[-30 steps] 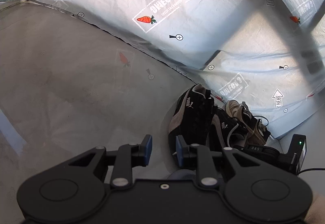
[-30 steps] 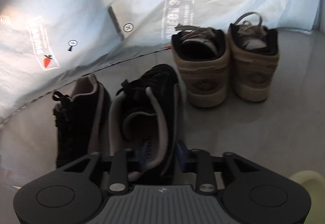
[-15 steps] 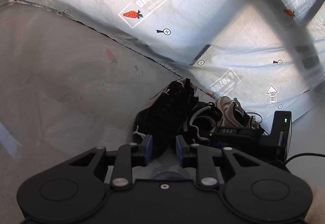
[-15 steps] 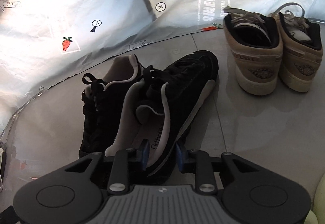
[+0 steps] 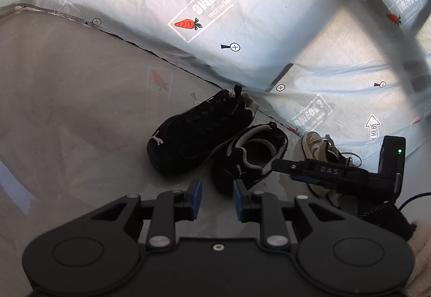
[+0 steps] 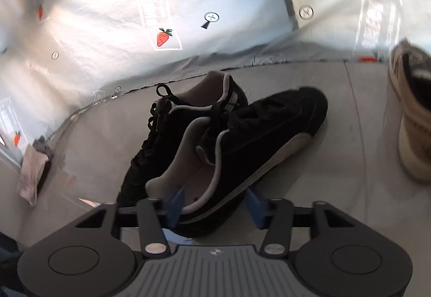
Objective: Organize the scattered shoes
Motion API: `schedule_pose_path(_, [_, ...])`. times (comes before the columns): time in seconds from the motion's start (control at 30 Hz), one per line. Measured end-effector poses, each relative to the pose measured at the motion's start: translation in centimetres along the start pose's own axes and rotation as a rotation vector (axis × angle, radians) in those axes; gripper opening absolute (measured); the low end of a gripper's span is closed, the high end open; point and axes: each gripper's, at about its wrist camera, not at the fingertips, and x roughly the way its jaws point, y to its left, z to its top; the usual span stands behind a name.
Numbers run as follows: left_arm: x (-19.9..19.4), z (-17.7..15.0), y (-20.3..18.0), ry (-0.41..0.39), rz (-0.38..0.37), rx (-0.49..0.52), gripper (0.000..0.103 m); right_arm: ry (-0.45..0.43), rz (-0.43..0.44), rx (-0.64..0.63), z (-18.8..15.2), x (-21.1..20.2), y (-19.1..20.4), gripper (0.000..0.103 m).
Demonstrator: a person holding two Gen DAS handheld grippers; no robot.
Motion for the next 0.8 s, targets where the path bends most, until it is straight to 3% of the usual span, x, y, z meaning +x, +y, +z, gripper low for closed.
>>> schedule_pose_path(0.1, [0.9, 0.1, 0.5, 0.017, -0.005, -0.040, 0.025, 0.036, -0.019, -0.060, 0.8, 0.2, -0.6, 0.081])
schedule_pose_path(0.17, [1.0, 0.3, 0.4, 0.010, -0.012, -0.038, 0.025, 0.054, 0.044, -0.059, 0.9, 0.6, -0.6, 0.070])
schedule_pose_path(0.3, [1.2, 0.6, 0.3, 0.003, -0.014, -0.035, 0.025, 0.070, 0.090, -0.102, 0.4, 1.6, 1.7, 0.050])
schedule_pose_path(0.5, [1.7, 0.4, 0.5, 0.024, -0.004, -0.049, 0.025, 0.094, 0.158, -0.166, -0.3, 3.1, 5.1, 0.049])
schedule_pose_path(0.63, [1.1, 0.5, 0.5, 0.007, 0.001, -0.037, 0.025, 0.131, 0.191, -0.299, 0.2, 2.9, 6.2, 0.050])
schedule_pose_path(0.7, [1.0, 0.5, 0.9, 0.005, 0.016, -0.039, 0.025, 0.106, 0.210, -0.366, 0.4, 1.9, 5.6, 0.057])
schedule_pose_path(0.77, [1.2, 0.6, 1.3, 0.013, 0.027, -0.050, 0.025, 0.069, 0.187, -0.440, 0.8, 1.0, 4.7, 0.087])
schedule_pose_path(0.8, [1.3, 0.6, 1.5, 0.016, 0.033, -0.056, 0.025, 0.047, 0.152, -0.480, 1.1, 0.9, 4.1, 0.092])
